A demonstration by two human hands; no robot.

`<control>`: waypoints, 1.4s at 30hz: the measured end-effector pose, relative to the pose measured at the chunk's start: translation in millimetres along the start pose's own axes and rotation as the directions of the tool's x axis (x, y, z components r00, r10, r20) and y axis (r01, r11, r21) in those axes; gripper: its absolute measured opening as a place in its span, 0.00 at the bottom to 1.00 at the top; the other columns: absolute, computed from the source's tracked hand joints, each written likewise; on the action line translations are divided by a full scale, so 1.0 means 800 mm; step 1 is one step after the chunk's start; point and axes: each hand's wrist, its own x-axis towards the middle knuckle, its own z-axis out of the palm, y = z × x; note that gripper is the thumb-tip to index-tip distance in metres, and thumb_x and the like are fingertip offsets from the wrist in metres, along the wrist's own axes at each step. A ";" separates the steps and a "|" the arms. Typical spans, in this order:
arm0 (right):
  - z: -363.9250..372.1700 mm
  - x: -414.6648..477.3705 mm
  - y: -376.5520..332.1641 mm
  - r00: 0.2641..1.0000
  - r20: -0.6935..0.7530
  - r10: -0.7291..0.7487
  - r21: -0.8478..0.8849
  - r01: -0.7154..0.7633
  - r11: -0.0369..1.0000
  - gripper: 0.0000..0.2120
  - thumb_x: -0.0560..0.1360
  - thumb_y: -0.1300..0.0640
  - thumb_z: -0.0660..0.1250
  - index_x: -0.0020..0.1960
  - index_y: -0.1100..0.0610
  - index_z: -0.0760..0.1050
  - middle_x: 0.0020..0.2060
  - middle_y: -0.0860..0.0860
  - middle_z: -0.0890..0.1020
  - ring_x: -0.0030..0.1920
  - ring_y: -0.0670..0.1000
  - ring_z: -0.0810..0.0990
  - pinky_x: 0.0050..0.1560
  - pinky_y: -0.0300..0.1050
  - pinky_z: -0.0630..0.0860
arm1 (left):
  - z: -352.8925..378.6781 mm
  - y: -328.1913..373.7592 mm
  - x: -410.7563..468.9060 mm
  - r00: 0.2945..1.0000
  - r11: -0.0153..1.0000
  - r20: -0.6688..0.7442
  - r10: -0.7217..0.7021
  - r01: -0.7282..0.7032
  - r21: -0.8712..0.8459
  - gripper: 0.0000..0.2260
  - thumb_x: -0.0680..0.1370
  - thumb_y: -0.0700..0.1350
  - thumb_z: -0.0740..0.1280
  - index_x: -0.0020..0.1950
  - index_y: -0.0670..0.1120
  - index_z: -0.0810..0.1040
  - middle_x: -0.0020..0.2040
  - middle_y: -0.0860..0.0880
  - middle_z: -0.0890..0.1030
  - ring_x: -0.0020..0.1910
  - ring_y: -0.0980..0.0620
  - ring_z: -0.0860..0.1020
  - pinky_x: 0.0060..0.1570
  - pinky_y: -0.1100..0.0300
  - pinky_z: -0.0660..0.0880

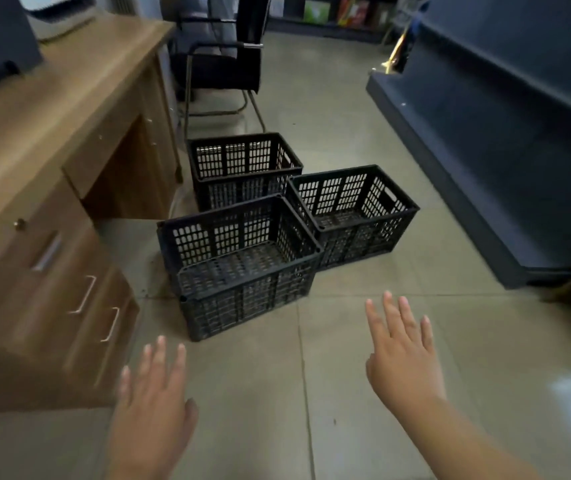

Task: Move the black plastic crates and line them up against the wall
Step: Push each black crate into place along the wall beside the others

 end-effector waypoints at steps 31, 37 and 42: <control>0.286 0.715 -0.129 0.910 0.325 -0.260 -0.032 0.285 0.958 0.34 0.79 0.57 0.49 0.68 0.52 0.25 0.73 0.50 0.29 0.74 0.52 0.31 0.74 0.53 0.36 | 0.201 -0.060 0.607 0.912 0.922 0.188 -0.364 0.323 0.216 0.31 0.78 0.41 0.52 0.75 0.49 0.38 0.76 0.45 0.37 0.75 0.46 0.37 0.72 0.48 0.37; 0.365 0.755 -0.127 0.886 0.340 -0.314 -0.145 0.380 0.914 0.32 0.78 0.58 0.46 0.67 0.54 0.23 0.66 0.53 0.24 0.69 0.52 0.22 0.58 0.49 0.18 | 0.260 -0.098 0.636 0.898 0.883 0.132 -0.419 0.369 0.290 0.29 0.78 0.42 0.51 0.75 0.49 0.39 0.76 0.46 0.37 0.75 0.47 0.36 0.68 0.51 0.26; 0.386 0.765 -0.126 0.881 0.331 -0.338 -0.209 0.418 0.884 0.33 0.76 0.62 0.46 0.69 0.50 0.26 0.67 0.54 0.24 0.52 0.50 0.08 0.52 0.46 0.12 | 0.278 -0.112 0.644 0.909 0.883 0.140 -0.392 0.329 0.335 0.33 0.77 0.40 0.54 0.71 0.47 0.32 0.71 0.48 0.29 0.69 0.50 0.29 0.52 0.55 0.15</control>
